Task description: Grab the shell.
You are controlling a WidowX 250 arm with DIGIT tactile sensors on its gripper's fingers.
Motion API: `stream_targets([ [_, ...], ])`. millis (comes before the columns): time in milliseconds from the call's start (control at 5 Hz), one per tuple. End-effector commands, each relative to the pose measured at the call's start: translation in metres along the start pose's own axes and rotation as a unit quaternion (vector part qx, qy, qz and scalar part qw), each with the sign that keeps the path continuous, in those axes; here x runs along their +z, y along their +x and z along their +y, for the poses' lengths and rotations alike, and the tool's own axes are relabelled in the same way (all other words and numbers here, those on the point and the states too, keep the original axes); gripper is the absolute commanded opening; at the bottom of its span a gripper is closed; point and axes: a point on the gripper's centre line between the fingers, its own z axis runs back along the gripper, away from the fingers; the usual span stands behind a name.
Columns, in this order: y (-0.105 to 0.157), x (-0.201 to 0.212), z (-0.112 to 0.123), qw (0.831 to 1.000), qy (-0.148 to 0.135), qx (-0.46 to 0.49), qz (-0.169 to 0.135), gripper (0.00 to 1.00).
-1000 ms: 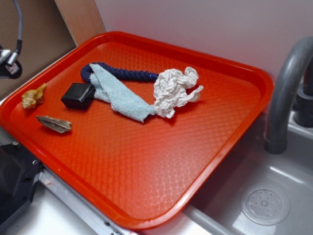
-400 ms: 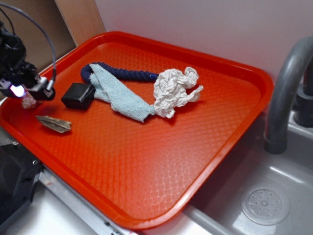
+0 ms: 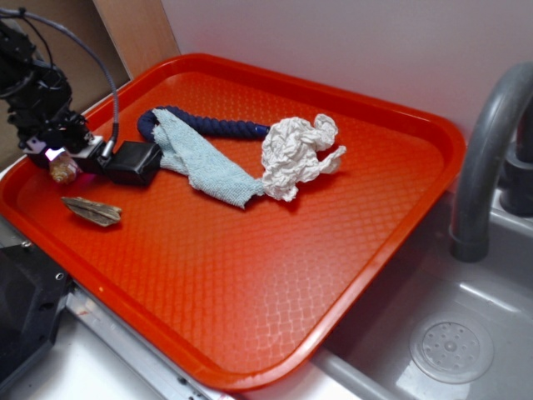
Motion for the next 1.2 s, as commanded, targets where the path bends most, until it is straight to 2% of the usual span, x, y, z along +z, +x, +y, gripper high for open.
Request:
stream_targets([
  [0, 0.007, 0.016, 0.001, 0.998, 0.034, -0.041, 0.015, 0.0],
  [200, 0.009, 0.049, -0.01, 0.993, 0.059, -0.103, 0.009, 0.0],
  [400, 0.013, 0.097, -0.032, 0.982, 0.058, -0.176, 0.039, 0.0],
  [600, 0.023, 0.146, -0.052, 0.979, 0.033, -0.195, 0.052, 0.0],
  [800, 0.026, 0.187, -0.097, 0.962, 0.019, -0.265, 0.066, 0.0],
  [1000, 0.007, 0.213, -0.134, 0.959, -0.012, -0.281, 0.048, 0.0],
])
